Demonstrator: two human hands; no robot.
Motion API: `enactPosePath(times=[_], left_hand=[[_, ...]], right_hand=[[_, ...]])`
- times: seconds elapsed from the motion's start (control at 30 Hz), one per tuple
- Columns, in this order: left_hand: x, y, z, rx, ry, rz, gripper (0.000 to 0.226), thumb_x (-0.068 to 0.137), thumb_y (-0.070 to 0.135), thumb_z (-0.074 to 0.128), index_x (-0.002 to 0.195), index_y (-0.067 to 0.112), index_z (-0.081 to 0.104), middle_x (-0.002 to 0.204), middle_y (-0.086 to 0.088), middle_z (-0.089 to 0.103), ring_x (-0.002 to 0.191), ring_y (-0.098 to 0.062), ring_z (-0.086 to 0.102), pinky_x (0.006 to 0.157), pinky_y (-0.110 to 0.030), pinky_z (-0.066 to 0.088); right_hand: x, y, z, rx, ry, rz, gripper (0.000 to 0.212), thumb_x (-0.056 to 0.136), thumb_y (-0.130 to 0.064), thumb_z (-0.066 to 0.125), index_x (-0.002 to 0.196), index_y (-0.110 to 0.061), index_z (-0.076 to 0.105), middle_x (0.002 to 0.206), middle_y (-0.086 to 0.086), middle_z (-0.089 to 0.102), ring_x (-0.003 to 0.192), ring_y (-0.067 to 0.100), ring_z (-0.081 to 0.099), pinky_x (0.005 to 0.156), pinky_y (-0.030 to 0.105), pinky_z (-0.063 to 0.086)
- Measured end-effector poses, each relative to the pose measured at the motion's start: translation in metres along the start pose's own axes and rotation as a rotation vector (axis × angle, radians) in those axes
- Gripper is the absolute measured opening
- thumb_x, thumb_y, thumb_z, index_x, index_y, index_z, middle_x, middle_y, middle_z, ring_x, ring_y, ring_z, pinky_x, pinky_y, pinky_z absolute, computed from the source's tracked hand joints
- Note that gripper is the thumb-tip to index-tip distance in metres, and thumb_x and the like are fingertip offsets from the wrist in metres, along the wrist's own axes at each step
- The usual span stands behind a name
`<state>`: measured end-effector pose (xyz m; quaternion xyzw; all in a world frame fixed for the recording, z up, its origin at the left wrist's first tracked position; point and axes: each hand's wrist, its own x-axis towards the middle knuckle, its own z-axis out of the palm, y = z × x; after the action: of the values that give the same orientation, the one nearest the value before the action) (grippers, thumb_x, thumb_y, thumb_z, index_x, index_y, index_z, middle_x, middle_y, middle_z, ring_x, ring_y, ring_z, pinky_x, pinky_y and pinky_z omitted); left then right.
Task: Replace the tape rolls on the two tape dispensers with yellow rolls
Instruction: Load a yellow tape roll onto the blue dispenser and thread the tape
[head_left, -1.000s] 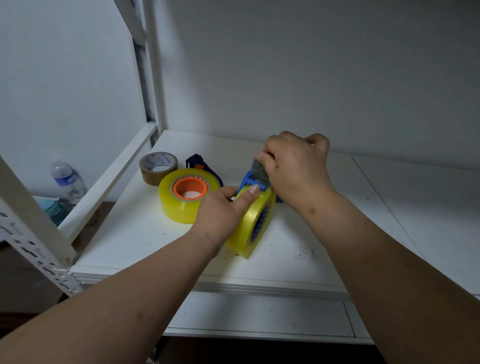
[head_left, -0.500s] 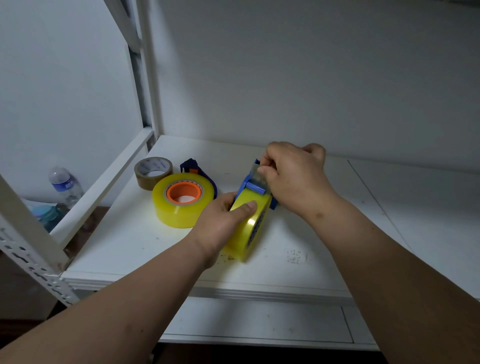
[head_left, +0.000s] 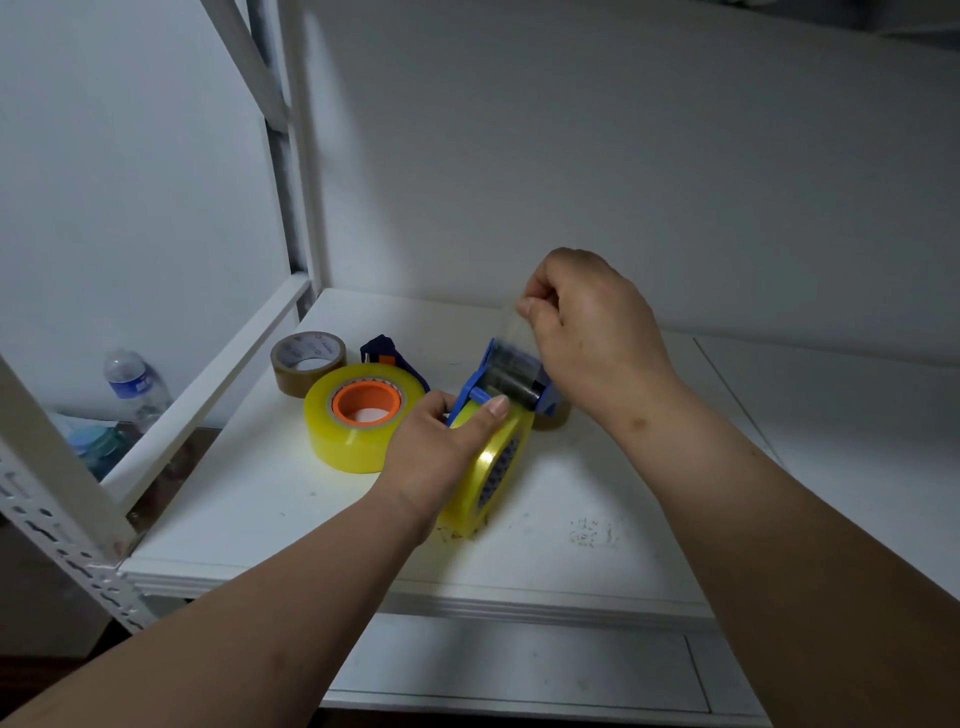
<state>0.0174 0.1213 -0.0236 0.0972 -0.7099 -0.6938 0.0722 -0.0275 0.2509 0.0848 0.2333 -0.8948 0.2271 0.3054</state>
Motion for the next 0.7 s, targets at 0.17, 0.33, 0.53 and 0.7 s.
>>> enactPosePath(times=[0.17, 0.33, 0.53, 0.7], left_hand=[[-0.004, -0.002, -0.011, -0.117, -0.202, -0.112, 0.049, 0.068, 0.046, 0.074, 0.106, 0.016, 0.068, 0.109, -0.015, 0.073, 0.096, -0.03, 0.07, 0.085, -0.045, 0.055], [-0.005, -0.007, -0.012, -0.137, -0.209, -0.082, 0.051, 0.072, 0.039, 0.075, 0.116, 0.014, 0.065, 0.113, -0.014, 0.073, 0.107, -0.036, 0.068, 0.098, -0.057, 0.051], [-0.009, -0.003, -0.014, -0.114, -0.112, -0.05, 0.05, 0.071, 0.049, 0.078, 0.104, 0.011, 0.069, 0.102, -0.017, 0.075, 0.099, -0.04, 0.07, 0.09, -0.056, 0.056], [-0.014, 0.002, -0.015, -0.096, -0.09, -0.028, 0.059, 0.066, 0.054, 0.077, 0.102, 0.008, 0.068, 0.106, -0.024, 0.07, 0.102, -0.045, 0.065, 0.091, -0.06, 0.053]], right_hand=[[0.001, 0.003, 0.001, 0.013, -0.005, 0.017, 0.014, 0.087, -0.016, 0.055, 0.077, -0.021, 0.046, 0.084, -0.002, 0.049, 0.078, 0.023, 0.05, 0.065, 0.038, 0.045], [0.001, -0.003, -0.002, 0.01, 0.061, 0.001, 0.014, 0.09, -0.015, 0.052, 0.079, -0.019, 0.044, 0.088, -0.002, 0.042, 0.071, 0.027, 0.051, 0.06, 0.037, 0.045], [0.005, -0.005, -0.007, 0.027, 0.101, 0.048, 0.015, 0.091, -0.022, 0.05, 0.079, -0.021, 0.041, 0.081, -0.005, 0.049, 0.071, 0.022, 0.05, 0.059, 0.032, 0.036], [0.003, -0.003, -0.008, 0.036, 0.07, 0.071, 0.014, 0.093, -0.024, 0.048, 0.081, -0.02, 0.04, 0.067, -0.013, 0.044, 0.065, 0.022, 0.049, 0.056, 0.03, 0.033]])
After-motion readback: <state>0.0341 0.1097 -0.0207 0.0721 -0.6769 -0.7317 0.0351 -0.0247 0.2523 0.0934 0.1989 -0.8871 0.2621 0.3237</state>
